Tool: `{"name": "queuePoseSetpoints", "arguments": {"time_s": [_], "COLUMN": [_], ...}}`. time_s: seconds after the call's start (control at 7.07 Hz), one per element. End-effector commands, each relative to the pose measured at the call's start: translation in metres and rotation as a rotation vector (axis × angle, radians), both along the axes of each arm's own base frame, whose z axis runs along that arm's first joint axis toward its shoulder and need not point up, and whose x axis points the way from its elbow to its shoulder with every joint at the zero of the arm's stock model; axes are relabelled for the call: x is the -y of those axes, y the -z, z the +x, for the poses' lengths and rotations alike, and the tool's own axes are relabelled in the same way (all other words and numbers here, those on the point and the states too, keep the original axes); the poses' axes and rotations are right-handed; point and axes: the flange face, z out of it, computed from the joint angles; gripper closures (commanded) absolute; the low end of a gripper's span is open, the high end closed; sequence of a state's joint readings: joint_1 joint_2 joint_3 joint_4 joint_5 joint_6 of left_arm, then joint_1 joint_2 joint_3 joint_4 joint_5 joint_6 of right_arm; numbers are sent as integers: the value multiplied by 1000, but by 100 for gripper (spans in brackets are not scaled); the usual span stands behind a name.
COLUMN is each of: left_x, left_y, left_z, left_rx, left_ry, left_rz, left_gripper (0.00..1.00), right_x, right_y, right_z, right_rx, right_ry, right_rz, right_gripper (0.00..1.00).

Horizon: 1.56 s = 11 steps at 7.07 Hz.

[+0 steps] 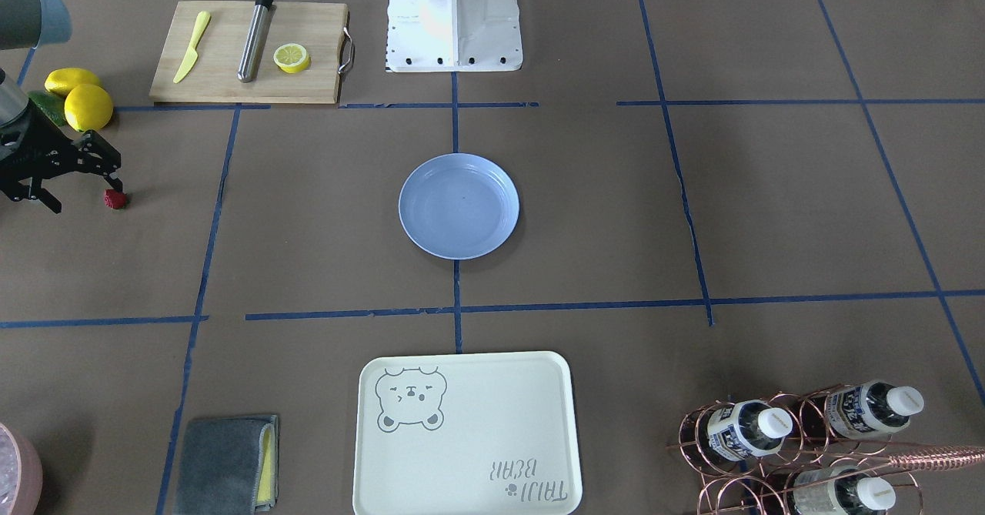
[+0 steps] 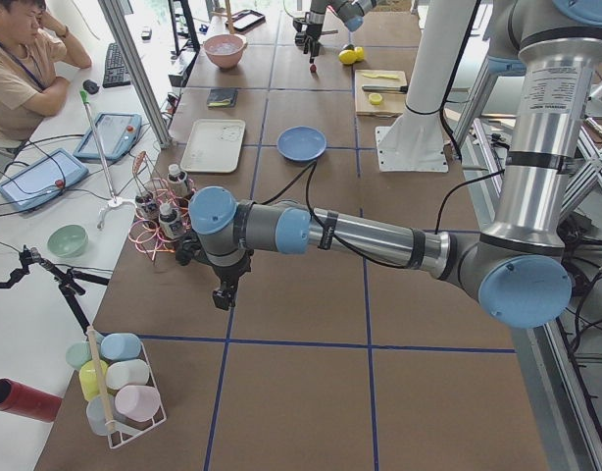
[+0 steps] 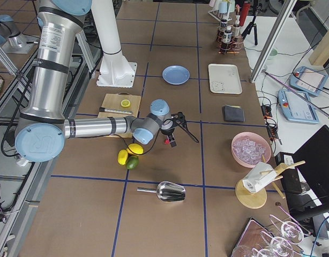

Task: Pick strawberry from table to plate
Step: 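Lower the right gripper onto the red strawberry and grasp it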

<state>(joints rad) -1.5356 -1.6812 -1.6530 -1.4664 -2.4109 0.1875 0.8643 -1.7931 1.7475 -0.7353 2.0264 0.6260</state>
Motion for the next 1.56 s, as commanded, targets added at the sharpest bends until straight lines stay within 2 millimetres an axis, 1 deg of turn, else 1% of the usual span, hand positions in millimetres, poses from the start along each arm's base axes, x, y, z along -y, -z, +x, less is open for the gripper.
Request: {"name": "queuePoseSetpoints", "arguments": {"time_s": [0.0, 0.14, 0.28, 0.42, 0.57, 0.71, 0.85, 0.99, 1.13, 1.27, 1.42], "left_x": [-1, -1, -2, -3, -4, -4, -4, -4, -4, -4, -4], "left_y": [-2, -2, -4, -5, -6, -7, -7, -7, -6, -6, -6], "left_z": [0, 0, 0, 0, 0, 0, 0, 0, -1, -1, -1], "left_rx": [-3, -3, -5, -5, -5, -5, -5, -5, -5, -5, -5], "left_ry": [-1, -1, -1, -1, -1, -1, -1, -1, 0, 0, 0], "left_rz": [-2, -5, -8, -9, -11, -14, -14, -12, -11, -11, -11], "left_gripper": [0, 0, 0, 0, 0, 0, 0, 0, 0, 0, 0], "right_x": [-8, -9, -10, -11, -12, -14, -14, -14, -13, -13, 5], "right_y": [-7, -7, -6, -6, -6, -5, -6, 1, 18, 45, 110], "right_z": [-11, -15, -17, -19, -23, -27, -27, -26, -27, -30, -47], "right_rx": [-1, -1, -1, -2, -4, -5, -6, 3, 20, 39, 17], "right_ry": [30, 35, 39, 44, 50, 58, 60, 57, 59, 64, 57], "right_rz": [1, 1, 3, 3, 6, 10, 9, 19, 35, 49, 21], "right_gripper": [15, 21, 22, 28, 47, 78, 100, 100, 100, 100, 100]}}
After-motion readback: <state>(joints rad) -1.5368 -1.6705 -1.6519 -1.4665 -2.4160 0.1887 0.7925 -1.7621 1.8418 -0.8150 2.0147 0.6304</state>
